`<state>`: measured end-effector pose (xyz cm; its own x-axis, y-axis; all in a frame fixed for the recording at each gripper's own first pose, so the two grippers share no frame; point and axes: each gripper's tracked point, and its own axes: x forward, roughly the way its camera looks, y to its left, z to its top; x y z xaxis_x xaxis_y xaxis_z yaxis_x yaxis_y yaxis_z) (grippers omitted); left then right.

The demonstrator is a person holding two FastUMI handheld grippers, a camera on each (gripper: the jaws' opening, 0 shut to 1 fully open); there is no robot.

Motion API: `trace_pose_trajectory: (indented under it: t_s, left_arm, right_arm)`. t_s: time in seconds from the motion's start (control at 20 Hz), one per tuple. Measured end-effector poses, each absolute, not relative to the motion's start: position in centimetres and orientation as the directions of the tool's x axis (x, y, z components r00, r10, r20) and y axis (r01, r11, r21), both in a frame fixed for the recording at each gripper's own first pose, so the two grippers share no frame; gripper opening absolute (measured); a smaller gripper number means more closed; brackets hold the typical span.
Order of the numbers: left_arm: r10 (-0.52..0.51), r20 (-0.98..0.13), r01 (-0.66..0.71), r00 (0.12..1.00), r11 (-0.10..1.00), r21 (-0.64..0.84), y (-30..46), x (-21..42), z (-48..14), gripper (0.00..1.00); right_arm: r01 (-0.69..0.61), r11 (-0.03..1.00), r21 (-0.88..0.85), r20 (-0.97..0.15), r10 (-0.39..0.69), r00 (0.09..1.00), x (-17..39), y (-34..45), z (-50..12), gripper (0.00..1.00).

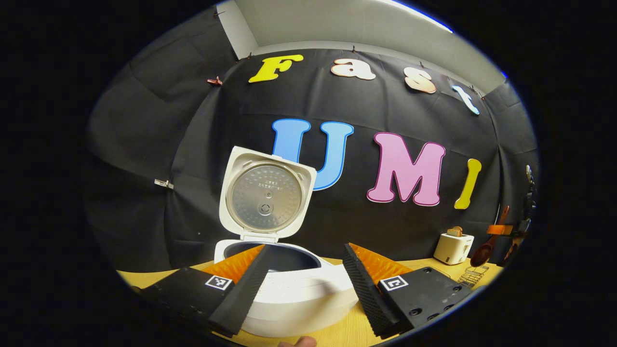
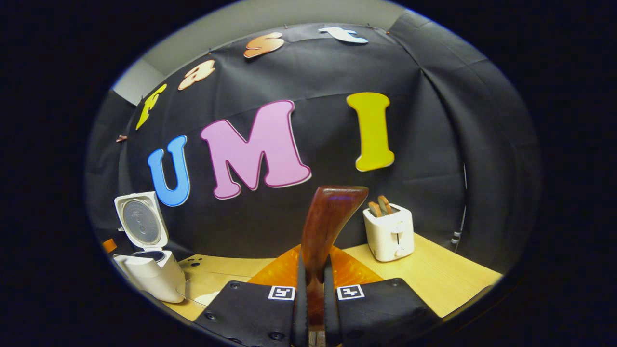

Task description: Close the left gripper, press the button to open the rice cooker; take a wooden spoon from the chopstick holder with the right hand, scoop a spoonful of rice and pour it into the rice cooker, then put the wooden spoon back into the chopstick holder.

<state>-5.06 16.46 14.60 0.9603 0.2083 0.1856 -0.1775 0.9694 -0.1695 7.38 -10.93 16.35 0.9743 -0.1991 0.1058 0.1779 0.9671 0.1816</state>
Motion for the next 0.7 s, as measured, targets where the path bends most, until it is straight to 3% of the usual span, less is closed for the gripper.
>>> trace_pose_trajectory:
  t_s: [0.35, 0.7]
  left_arm:
    - [0.217, 0.182, -0.186, 0.959, 0.967, -0.172, 17.0, -5.3, 14.5, 0.95]
    - [0.223, 0.178, -0.192, 0.958, 0.965, -0.177, 17.9, -5.3, 14.1, 0.96]
  right_arm:
    - [0.018, 0.991, 0.133, 0.119, -0.034, 0.992, 12.3, -1.4, 17.9, 0.17]
    - [-0.052, 0.998, -0.032, 0.002, 0.052, 0.999, 17.6, 5.2, 12.3, 0.17]
